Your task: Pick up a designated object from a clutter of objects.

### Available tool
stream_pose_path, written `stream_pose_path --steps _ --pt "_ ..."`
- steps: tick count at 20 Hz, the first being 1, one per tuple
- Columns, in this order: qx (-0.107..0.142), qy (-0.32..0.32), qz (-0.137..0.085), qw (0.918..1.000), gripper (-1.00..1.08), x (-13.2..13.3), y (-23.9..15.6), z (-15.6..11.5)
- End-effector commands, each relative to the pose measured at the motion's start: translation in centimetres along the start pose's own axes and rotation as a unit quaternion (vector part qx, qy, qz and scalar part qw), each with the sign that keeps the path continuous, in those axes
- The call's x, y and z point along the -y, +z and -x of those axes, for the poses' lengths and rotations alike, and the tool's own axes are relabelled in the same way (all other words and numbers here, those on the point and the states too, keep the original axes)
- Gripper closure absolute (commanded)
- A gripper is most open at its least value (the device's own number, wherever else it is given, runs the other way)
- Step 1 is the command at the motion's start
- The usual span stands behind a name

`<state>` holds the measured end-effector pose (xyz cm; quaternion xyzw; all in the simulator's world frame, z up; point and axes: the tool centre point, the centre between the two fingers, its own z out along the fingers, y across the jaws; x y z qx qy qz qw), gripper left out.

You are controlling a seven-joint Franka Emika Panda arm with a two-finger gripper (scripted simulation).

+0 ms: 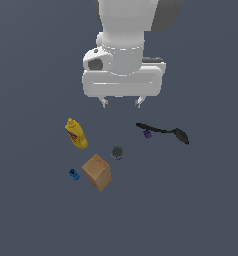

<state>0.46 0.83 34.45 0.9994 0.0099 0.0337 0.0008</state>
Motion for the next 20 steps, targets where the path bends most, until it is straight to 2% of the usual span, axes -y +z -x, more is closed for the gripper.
stream_pose_path --steps 1,10,15,20 --pt "0.0 0.0 0.0 1.0 -0.92 0.0 0.0 0.0" --pt "0.019 0.024 0.006 0.9995 -0.92 -2.3 1.0 0.4" --pt "0.019 0.023 0.006 0.9996 -0.92 -2.2 1.1 0.3" --pt "0.02 0.01 0.006 0.9997 -0.92 -2.2 2.8 0.1"
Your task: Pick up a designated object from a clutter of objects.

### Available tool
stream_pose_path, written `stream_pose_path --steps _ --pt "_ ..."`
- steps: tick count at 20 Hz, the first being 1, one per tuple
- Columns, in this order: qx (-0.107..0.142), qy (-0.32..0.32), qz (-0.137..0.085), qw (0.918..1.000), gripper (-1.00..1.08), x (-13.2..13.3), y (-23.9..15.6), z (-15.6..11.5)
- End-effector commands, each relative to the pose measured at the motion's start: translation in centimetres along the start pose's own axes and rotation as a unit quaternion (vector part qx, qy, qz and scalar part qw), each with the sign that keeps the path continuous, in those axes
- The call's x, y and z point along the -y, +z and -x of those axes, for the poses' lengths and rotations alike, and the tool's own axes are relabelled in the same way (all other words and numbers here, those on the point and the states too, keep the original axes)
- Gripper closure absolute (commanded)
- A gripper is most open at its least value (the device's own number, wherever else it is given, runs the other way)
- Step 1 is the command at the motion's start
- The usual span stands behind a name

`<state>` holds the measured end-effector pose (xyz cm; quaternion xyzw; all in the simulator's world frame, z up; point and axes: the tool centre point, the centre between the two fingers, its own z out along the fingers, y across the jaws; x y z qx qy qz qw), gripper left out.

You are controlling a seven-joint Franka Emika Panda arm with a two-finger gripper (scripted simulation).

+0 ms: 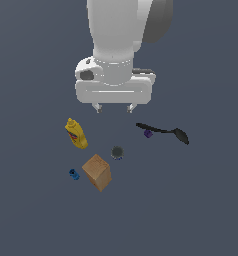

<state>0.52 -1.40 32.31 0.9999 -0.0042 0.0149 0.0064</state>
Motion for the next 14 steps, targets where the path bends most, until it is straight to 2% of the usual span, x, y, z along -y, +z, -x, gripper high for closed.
stream_pose_path --steps 1,7,14 --pt "0.001 -0.009 0.0 1.0 -0.92 0.0 1.1 -0.2" --pt "0.003 -0.043 -0.001 0.9991 -0.92 0.2 5.5 -0.8" --pt "0.007 -0.104 -0.003 0.9945 -0.92 0.4 13.2 -0.8"
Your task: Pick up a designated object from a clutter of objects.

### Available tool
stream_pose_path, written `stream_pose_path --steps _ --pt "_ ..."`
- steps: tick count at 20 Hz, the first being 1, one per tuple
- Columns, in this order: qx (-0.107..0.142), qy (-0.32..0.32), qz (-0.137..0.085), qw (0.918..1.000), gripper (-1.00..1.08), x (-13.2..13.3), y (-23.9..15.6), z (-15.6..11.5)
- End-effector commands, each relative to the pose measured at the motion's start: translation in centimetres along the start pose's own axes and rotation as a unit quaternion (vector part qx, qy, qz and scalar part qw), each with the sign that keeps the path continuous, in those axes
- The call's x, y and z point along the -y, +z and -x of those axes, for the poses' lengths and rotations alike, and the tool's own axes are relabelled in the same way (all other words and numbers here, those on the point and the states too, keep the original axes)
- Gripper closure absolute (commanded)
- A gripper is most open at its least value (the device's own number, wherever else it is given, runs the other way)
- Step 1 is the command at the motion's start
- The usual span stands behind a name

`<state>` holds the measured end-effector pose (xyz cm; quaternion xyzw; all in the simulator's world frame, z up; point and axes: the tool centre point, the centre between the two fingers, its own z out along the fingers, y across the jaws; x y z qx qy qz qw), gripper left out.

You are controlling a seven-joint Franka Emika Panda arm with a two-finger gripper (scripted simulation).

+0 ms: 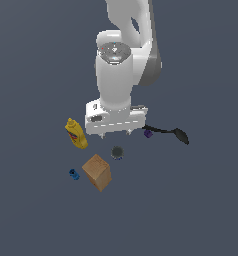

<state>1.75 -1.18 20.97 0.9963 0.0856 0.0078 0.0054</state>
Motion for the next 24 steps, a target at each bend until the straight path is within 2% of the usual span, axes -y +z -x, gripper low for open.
stream_pose_path --steps 1,6,12,18,24 --pt "0.001 -0.024 -0.001 0.9997 -0.92 0.1 3.0 0.2" --pt "0.004 -0.066 -0.003 0.9978 -0.92 0.4 8.1 0.9" --pt "0.006 -0.1 -0.005 0.9949 -0.92 0.8 12.3 1.9" --pt "0.006 -0.118 -0.007 0.993 -0.92 1.0 14.3 2.5" --pt "0.007 -0.118 -0.007 0.9929 -0.92 1.0 14.5 2.6"
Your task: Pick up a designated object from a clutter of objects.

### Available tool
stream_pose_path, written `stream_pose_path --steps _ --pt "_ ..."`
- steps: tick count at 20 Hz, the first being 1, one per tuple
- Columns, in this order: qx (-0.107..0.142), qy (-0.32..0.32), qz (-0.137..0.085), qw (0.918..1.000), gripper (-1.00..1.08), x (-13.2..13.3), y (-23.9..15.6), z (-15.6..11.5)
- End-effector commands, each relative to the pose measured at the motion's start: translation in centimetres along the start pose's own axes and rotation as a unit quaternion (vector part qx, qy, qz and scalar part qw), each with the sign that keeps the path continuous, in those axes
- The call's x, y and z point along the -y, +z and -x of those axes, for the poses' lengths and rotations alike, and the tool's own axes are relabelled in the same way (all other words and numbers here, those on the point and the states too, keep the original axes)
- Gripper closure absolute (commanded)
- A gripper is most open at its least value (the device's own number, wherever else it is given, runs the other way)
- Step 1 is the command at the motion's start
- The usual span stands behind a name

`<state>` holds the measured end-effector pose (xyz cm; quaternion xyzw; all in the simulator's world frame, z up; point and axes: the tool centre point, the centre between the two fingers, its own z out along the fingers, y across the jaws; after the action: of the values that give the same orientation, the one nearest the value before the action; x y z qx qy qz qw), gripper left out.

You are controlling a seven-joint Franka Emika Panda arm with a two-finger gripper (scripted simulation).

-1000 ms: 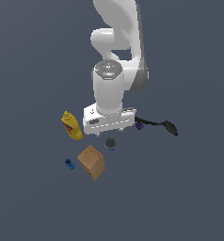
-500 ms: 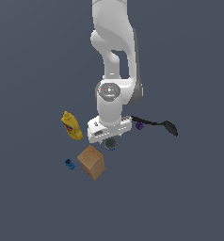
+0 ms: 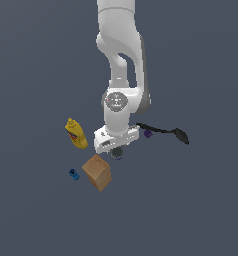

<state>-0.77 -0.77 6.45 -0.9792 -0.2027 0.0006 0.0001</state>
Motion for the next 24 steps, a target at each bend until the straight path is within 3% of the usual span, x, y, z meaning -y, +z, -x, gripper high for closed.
stream_pose_path --steps 1,17,18,24 --pt "0.0 0.0 0.0 1.0 -0.92 0.0 0.2 0.0" --pt "-0.001 -0.002 0.0 1.0 -0.92 0.0 5.1 0.0" --pt "-0.001 -0.002 0.0 1.0 1.08 0.0 5.1 0.0" --pt "-0.001 -0.002 0.0 1.0 1.08 0.0 5.1 0.0"
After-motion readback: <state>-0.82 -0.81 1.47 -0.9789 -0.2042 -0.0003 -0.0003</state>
